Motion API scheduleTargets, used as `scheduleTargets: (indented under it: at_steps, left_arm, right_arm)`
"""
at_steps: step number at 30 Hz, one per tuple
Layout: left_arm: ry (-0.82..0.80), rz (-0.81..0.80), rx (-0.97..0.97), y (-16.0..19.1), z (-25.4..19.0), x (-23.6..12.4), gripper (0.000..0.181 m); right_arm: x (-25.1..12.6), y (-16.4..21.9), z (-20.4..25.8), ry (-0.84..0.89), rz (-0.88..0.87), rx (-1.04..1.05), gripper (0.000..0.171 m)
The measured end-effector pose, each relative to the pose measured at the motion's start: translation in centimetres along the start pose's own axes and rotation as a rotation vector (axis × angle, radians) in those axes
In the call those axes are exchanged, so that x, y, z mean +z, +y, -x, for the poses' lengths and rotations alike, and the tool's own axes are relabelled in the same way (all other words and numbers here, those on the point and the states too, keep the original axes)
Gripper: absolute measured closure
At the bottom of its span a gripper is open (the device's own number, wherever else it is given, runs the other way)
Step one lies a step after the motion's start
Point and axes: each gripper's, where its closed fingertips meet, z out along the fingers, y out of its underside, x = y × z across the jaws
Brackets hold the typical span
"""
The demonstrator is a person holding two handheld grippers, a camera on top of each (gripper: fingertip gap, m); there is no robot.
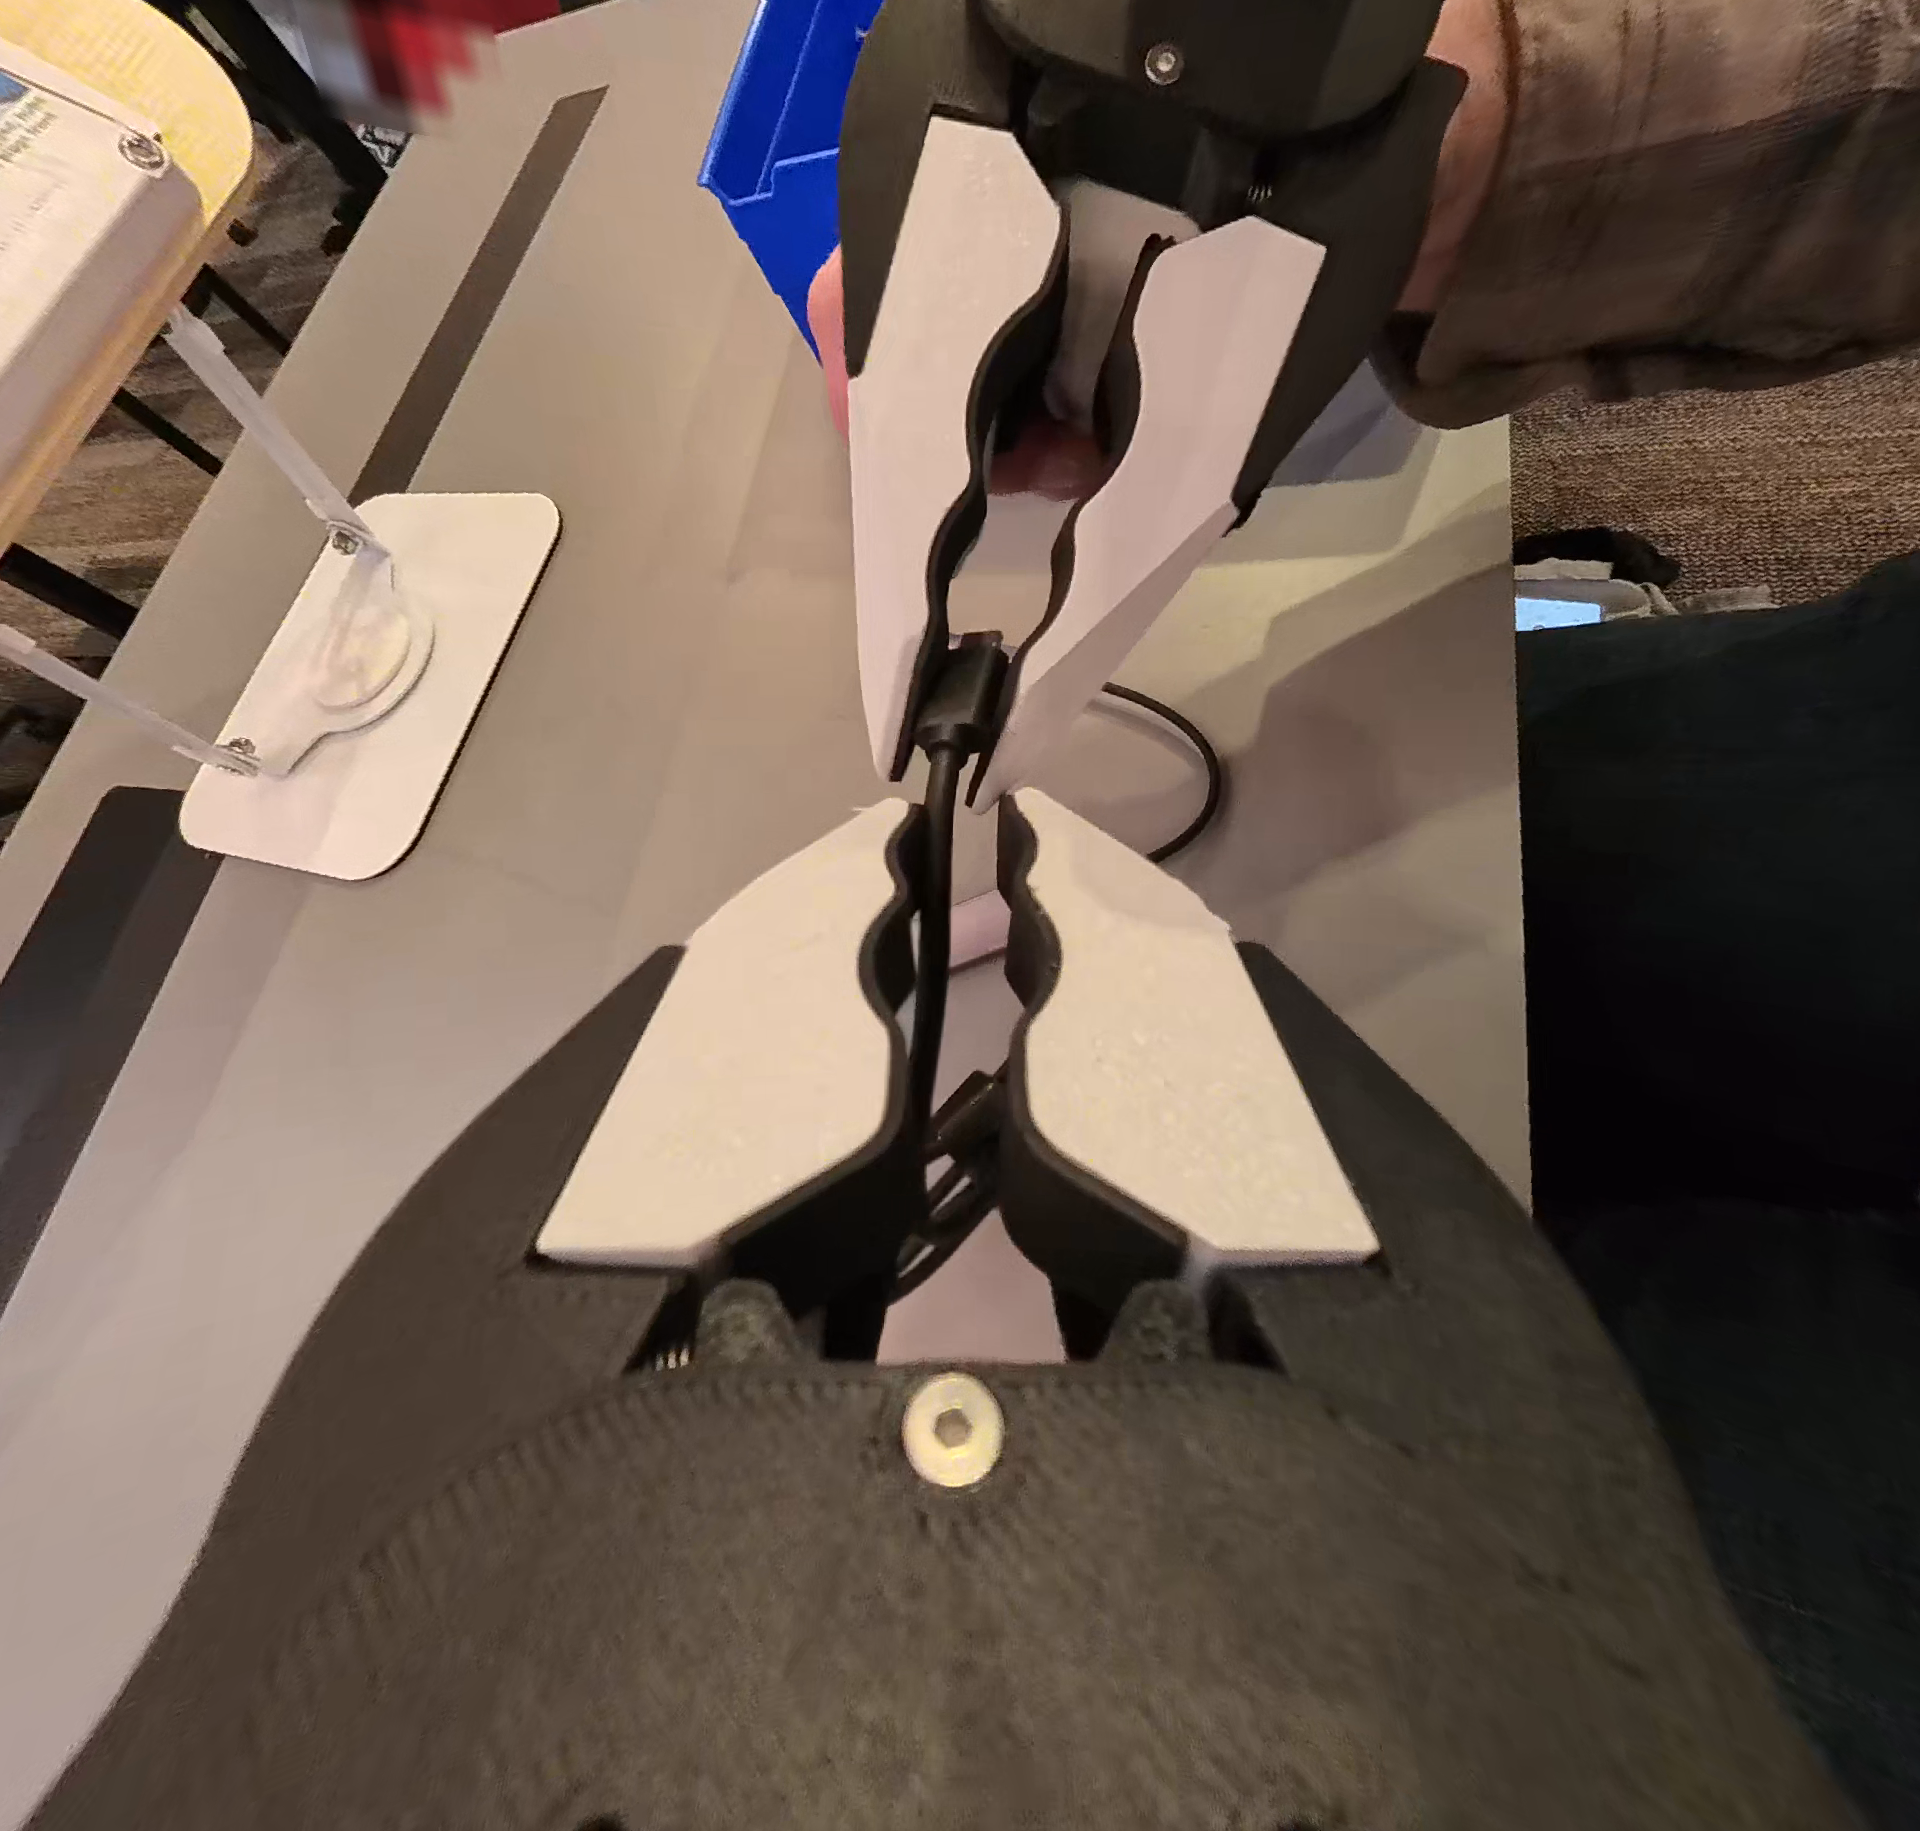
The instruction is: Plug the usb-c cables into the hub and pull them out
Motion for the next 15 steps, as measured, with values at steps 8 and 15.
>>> scheduleTargets:
  at_steps: [8,15]
  left_arm:
    - [-0.069,0.067,0.061,0.7,0.5,0.2,0.178]
    - [-0.101,0.114,0.049,1.3,1.0,0.4,0.178]
  right_arm:
    - [-0.1,-0.1,0.0,0.016,-0.003,-0.02,0.162]
    - [-0.3,0.5,-0.6,0.094,0.066,-0.075,0.161]
